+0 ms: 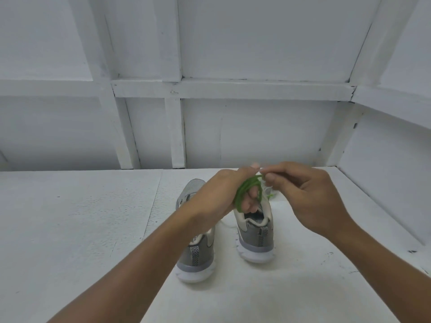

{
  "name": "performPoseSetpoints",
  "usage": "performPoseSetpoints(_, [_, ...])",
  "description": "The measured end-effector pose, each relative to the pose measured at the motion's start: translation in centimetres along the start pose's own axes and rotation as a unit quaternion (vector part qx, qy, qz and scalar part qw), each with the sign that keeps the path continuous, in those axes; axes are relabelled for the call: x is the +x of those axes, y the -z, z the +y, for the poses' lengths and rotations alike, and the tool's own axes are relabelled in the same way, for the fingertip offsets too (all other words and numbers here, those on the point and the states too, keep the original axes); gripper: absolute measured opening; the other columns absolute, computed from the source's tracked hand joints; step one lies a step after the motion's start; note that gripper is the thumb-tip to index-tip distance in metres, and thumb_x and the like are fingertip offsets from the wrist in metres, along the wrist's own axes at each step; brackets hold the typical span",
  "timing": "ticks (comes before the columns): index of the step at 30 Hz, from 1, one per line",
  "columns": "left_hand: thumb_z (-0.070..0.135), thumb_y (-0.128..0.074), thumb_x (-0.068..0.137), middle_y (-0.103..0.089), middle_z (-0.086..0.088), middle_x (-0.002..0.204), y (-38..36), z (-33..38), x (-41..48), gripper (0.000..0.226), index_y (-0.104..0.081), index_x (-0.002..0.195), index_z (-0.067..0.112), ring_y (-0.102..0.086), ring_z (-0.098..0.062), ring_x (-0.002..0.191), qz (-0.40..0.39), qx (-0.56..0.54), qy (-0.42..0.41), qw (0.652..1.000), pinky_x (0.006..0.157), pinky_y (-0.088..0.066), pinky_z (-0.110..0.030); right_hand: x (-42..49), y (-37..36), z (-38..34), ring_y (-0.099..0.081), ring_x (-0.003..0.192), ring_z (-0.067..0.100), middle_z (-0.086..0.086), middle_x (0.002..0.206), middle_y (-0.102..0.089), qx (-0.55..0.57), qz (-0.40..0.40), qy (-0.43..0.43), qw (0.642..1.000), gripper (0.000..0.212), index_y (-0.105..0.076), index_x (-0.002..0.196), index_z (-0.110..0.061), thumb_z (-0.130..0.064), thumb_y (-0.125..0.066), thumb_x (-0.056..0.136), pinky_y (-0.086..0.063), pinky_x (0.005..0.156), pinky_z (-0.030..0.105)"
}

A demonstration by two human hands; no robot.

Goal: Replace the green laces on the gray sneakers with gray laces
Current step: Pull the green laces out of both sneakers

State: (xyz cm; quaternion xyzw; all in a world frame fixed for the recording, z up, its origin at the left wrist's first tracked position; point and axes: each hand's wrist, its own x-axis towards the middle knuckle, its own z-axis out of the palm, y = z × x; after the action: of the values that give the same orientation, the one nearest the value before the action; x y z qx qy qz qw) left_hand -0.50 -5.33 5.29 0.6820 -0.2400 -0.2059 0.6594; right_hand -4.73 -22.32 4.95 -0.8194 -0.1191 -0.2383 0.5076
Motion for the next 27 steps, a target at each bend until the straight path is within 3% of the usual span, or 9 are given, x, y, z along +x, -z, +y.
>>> performPoseSetpoints(4, [0.025, -0.043, 0.100, -0.037, -0.003, 0.044, 0.0, -0.1, -0.2, 0.043, -0.045, 0.061, 0.009, -0.043, -0.022, 0.052, 0.001, -0.054, -0.010, 0.998, 0.062, -0.037, -0.031, -1.4, -1.1, -0.3, -0.070, 0.092, 0.006, -0.009, 0.095, -0.075, 0.076, -0.014, -0.027, 0.997, 0.024, -0.074, 0.101, -0.015, 0.002, -0.064, 0.087, -0.050, 0.081, 0.013])
performPoseSetpoints(7, [0.024, -0.042, 0.100, -0.038, -0.004, 0.045, 0.0, -0.2, -0.2, 0.043, -0.044, 0.061, 0.008, -0.043, -0.023, 0.054, 0.007, -0.047, -0.018, 0.999, 0.062, -0.039, -0.030, -2.3, -1.8, -1.0, -0.071, 0.085, 0.004, -0.007, 0.091, -0.076, 0.154, -0.022, -0.030, 0.987, 0.029, -0.070, 0.108, -0.015, 0.003, -0.058, 0.089, -0.050, 0.075, 0.009])
performPoseSetpoints(14, [0.022, -0.044, 0.099, -0.040, -0.005, 0.044, -0.3, 0.0, -0.6, 0.044, -0.044, 0.057, 0.009, -0.045, -0.023, 0.054, -0.024, -0.056, -0.015, 0.998, 0.060, -0.041, -0.026, -2.9, -2.8, -1.0, -0.070, 0.065, 0.014, 0.004, 0.072, -0.073, 0.231, 0.034, -0.027, 0.972, 0.025, -0.069, 0.093, -0.007, 0.014, -0.055, 0.086, -0.053, 0.065, 0.015])
performPoseSetpoints(19, [0.021, -0.046, 0.098, -0.044, -0.005, 0.044, -0.6, -0.1, -0.5, 0.046, -0.047, 0.053, 0.011, -0.047, -0.022, 0.054, -0.031, -0.068, -0.005, 0.997, 0.063, -0.042, -0.029, -3.0, -3.0, 0.3, -0.067, 0.065, 0.027, 0.018, 0.075, -0.069, 0.228, 0.049, -0.032, 0.972, 0.010, -0.064, 0.088, 0.001, 0.009, -0.061, 0.085, -0.054, 0.066, 0.027])
performPoseSetpoints(23, [0.027, -0.053, 0.097, -0.053, -0.011, 0.052, -1.2, -0.2, -0.2, 0.048, -0.053, 0.051, 0.011, -0.050, -0.019, 0.051, 0.038, 0.010, -0.021, 0.999, 0.061, -0.044, -0.026, -3.1, -3.1, 0.7, -0.066, 0.067, 0.025, 0.018, 0.077, -0.067, 0.219, 0.072, -0.031, 0.973, 0.015, -0.064, 0.079, -0.004, 0.010, -0.061, 0.084, -0.054, 0.066, 0.025])
performPoseSetpoints(27, [0.036, -0.056, 0.095, -0.057, 0.002, 0.054, -1.6, -0.7, 0.6, 0.039, -0.060, 0.062, 0.014, -0.052, -0.010, 0.053, 0.120, 0.084, -0.043, 0.988, 0.062, -0.045, -0.021, -2.9, -3.0, 1.5, -0.069, 0.083, 0.021, 0.010, 0.086, -0.069, 0.191, 0.100, -0.040, 0.976, 0.015, -0.066, 0.081, -0.012, 0.003, -0.065, 0.083, -0.054, 0.076, 0.022])
